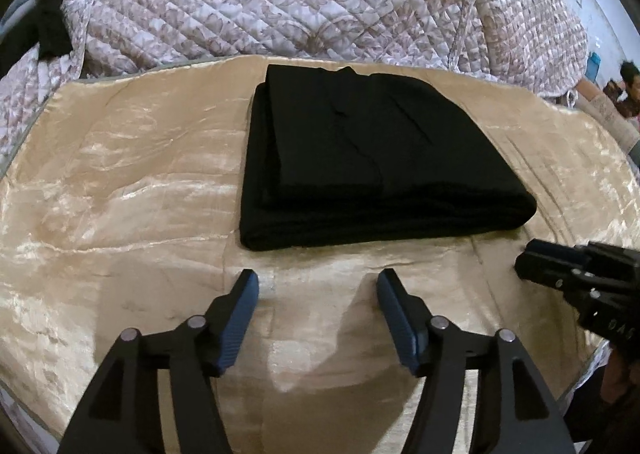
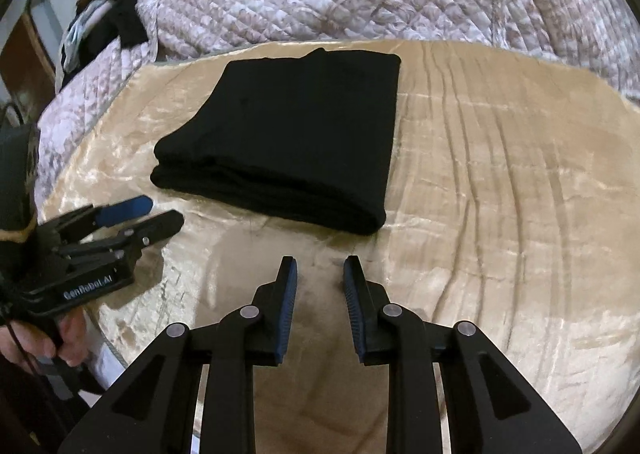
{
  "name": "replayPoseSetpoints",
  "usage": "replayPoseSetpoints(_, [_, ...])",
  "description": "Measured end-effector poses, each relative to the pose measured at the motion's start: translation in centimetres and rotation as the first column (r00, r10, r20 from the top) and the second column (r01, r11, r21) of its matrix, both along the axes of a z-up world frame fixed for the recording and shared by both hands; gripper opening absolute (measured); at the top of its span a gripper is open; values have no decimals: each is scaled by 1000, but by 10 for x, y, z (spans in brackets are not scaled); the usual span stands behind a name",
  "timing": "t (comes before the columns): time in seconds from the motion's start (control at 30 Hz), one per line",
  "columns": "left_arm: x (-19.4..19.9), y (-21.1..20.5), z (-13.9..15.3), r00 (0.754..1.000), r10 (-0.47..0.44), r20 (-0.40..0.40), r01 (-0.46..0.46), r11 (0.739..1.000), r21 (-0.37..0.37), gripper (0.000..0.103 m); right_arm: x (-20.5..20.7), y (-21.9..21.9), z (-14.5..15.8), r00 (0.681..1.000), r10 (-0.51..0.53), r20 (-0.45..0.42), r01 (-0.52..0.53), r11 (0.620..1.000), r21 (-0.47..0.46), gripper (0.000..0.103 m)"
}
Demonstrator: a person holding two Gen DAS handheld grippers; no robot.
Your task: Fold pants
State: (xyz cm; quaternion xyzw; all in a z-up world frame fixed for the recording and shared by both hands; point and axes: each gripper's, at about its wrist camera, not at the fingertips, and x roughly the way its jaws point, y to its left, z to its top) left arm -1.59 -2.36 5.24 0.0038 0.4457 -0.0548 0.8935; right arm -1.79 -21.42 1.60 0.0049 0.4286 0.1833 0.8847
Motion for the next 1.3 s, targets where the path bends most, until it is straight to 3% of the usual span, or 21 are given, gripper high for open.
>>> replayPoseSetpoints(0.37, [1,5,-3,1000,9,5,-9,1000,11,80,-2,2,-1,1000,4,10,-4,1000,-23,26])
replayPoseSetpoints(1.3, [1,5,-4,1000,11,6,-11,1000,23,81,-4,8,-1,999,24,24,-23,999,-45,34])
